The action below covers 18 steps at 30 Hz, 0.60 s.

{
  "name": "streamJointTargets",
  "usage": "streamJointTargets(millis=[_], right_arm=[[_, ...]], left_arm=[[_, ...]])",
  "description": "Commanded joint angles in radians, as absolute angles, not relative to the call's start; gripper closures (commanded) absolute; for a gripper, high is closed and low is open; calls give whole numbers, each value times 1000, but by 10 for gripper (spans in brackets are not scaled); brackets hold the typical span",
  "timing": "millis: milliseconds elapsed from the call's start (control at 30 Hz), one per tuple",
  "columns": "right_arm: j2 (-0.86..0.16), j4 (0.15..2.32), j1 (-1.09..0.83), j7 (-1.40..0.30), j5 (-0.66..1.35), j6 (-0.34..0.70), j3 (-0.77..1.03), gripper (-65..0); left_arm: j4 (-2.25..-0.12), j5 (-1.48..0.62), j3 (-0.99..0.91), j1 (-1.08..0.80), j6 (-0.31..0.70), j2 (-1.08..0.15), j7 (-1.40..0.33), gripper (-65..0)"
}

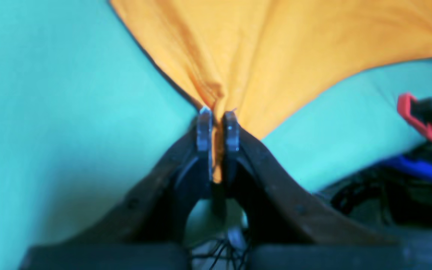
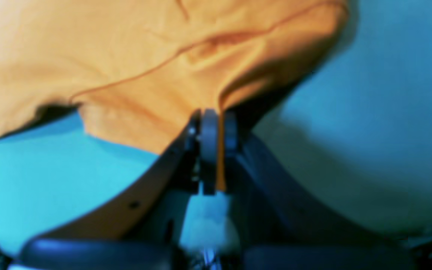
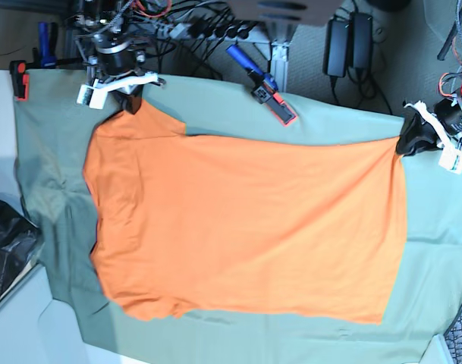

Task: Fold the T-shirt properly
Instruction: 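Pull both grasped edges across the shirt, folding it lengthwise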

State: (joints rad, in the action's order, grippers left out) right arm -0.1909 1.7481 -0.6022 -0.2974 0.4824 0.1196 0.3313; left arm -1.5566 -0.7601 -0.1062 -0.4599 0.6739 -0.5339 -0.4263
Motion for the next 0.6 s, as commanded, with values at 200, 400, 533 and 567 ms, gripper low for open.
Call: streamJointTargets(millis=[200,400,533,567], right_arm=[[-216,1853,-700,-300,547,215,412,0],[-216,1897,-712,-300,560,215,437,0],[-216,1934,-689,-300,561,215,439,0],[-216,1943,-678,-300,561,215,440,0]], left_arm=[[-1645,-775,-113,-500,698,-581,-417,0],[-1680,-820,-146,-501,698,-583,-440,0],[-1686,-839,-157,-495,698,-588,-446,0],[-1686,-844,-158,-489,698,-589,-447,0]])
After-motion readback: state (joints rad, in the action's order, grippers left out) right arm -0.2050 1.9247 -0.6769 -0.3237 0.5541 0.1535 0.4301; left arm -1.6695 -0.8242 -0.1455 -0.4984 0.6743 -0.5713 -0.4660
